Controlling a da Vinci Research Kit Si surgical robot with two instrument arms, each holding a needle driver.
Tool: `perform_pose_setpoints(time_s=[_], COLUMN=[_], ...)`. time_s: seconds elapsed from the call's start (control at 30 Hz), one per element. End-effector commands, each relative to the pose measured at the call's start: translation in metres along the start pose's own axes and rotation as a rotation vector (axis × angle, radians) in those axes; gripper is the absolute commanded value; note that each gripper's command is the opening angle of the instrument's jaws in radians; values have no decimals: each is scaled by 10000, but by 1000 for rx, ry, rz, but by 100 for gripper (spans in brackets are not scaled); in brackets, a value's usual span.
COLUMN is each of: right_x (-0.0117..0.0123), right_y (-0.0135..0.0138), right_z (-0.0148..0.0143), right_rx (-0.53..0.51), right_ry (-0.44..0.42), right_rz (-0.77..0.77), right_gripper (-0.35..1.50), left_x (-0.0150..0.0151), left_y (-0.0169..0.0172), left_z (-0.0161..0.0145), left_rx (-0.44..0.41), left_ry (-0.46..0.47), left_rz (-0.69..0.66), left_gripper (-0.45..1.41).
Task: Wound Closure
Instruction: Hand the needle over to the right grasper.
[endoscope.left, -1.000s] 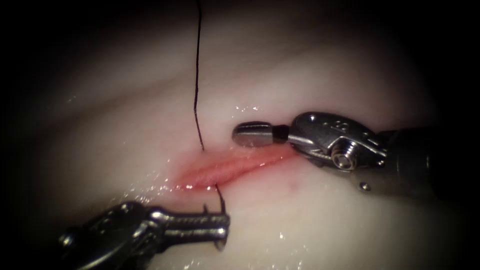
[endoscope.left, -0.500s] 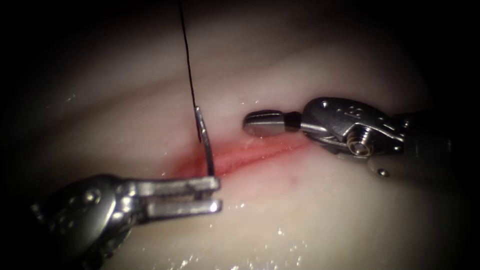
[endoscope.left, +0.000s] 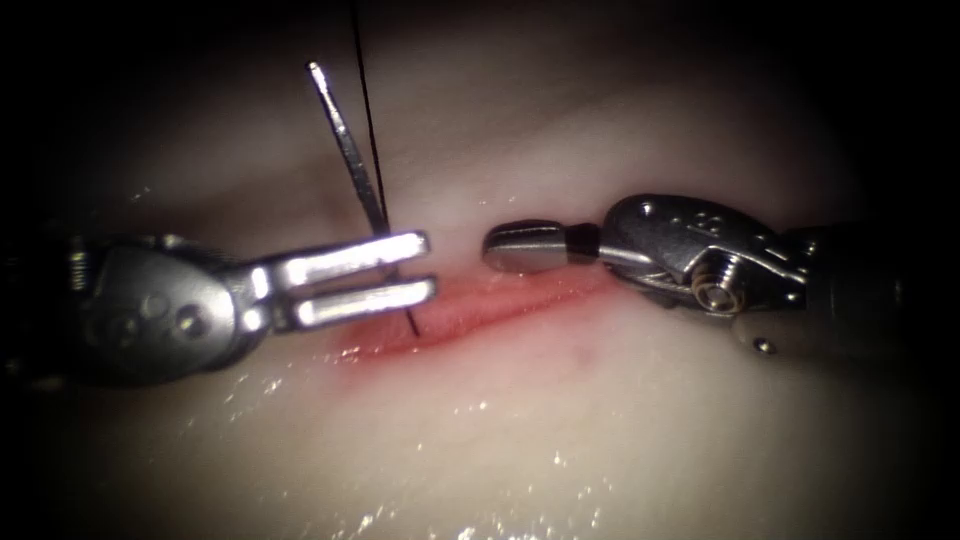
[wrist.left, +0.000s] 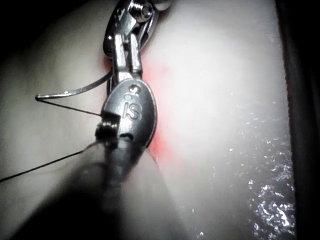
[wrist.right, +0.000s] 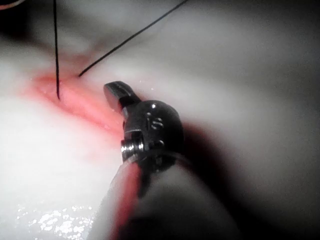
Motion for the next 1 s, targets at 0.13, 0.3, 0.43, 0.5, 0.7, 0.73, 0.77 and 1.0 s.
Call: perform_pose_setpoints(time_s=[0.13,0.3,0.43,0.5,0.7,0.73,0.77,1.0], right_x=[10,25,29,29,32,33,33,32], right_y=[3,5,-7,-13,-30,-32,-34,-45], right_z=[7,4,4,6,13,14,14,30], right_rx=[20,59,144,163,281,294,303,325], right_ry=[-2,-9,17,11,52,56,61,51], right_rz=[10,-18,187,287,614,644,651,702], right_gripper=[49,67,26,83,125,128,130,121], left_x=[-10,-20,-48,-58,-77,-78,-78,-74], left_y=[-2,14,46,56,77,78,80,83], left_z=[7,5,5,6,12,13,14,19], left_rx=[-11,-30,-58,-68,-70,-71,-72,-70], left_ry=[-16,-42,-76,-85,-95,-98,-101,-100], left_rz=[55,116,176,194,227,229,230,229], left_gripper=[-45,-45,-45,-45,-45,-45,-45,-45])
